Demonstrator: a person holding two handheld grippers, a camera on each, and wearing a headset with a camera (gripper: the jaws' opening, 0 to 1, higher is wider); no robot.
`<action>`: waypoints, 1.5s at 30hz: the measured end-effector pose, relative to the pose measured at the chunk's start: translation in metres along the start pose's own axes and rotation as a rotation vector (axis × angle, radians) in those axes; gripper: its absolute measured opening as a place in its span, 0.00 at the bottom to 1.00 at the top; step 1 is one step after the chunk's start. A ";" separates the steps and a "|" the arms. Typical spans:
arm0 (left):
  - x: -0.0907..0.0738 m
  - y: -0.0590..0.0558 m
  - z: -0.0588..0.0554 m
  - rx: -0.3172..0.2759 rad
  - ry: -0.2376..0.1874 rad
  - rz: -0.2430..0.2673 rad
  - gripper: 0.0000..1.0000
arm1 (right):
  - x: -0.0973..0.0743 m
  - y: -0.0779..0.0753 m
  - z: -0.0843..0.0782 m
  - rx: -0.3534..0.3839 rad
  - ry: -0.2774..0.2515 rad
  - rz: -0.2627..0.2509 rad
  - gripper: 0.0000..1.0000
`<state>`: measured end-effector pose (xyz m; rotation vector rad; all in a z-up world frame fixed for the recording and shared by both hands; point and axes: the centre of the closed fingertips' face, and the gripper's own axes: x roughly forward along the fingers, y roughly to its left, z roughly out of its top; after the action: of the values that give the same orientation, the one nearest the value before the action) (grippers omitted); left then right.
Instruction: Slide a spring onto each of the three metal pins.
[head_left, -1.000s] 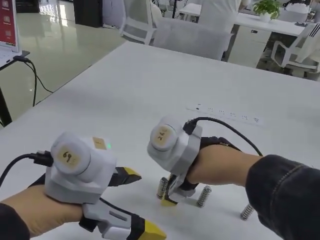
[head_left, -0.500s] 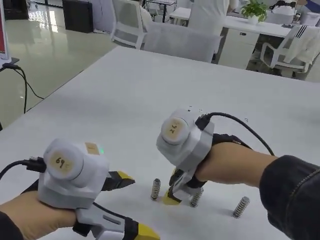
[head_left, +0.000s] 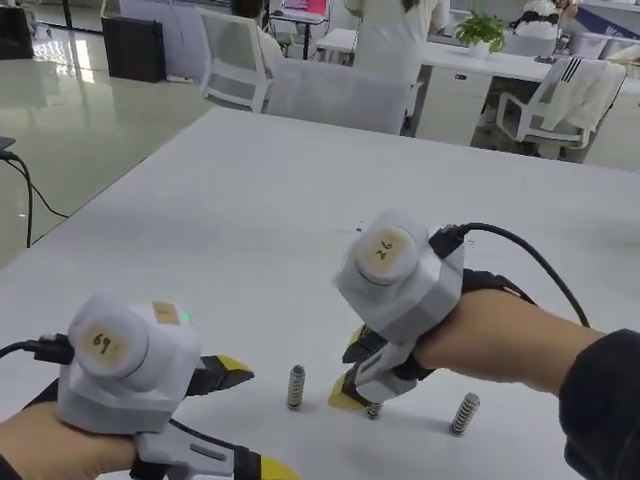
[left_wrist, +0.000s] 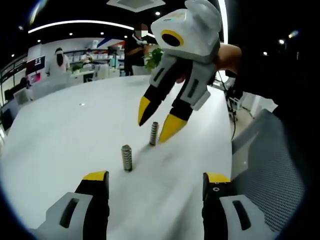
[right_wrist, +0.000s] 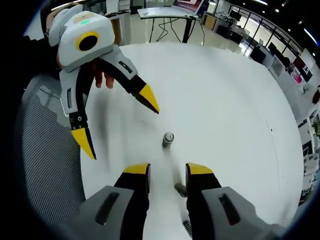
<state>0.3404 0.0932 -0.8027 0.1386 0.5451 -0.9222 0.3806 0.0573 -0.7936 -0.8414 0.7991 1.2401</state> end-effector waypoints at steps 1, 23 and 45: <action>0.000 0.000 0.000 0.001 -0.001 0.001 0.73 | -0.001 0.000 0.000 0.003 -0.005 -0.001 0.27; -0.004 0.002 0.008 -0.001 -0.033 0.020 0.73 | -0.065 -0.011 0.000 0.111 -0.223 -0.126 0.29; -0.011 0.006 0.015 -0.005 -0.059 0.049 0.75 | -0.109 -0.031 -0.060 0.276 -0.304 -0.273 0.31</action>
<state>0.3459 0.0995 -0.7851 0.1196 0.4874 -0.8742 0.3916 -0.0499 -0.7231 -0.5029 0.5705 0.9586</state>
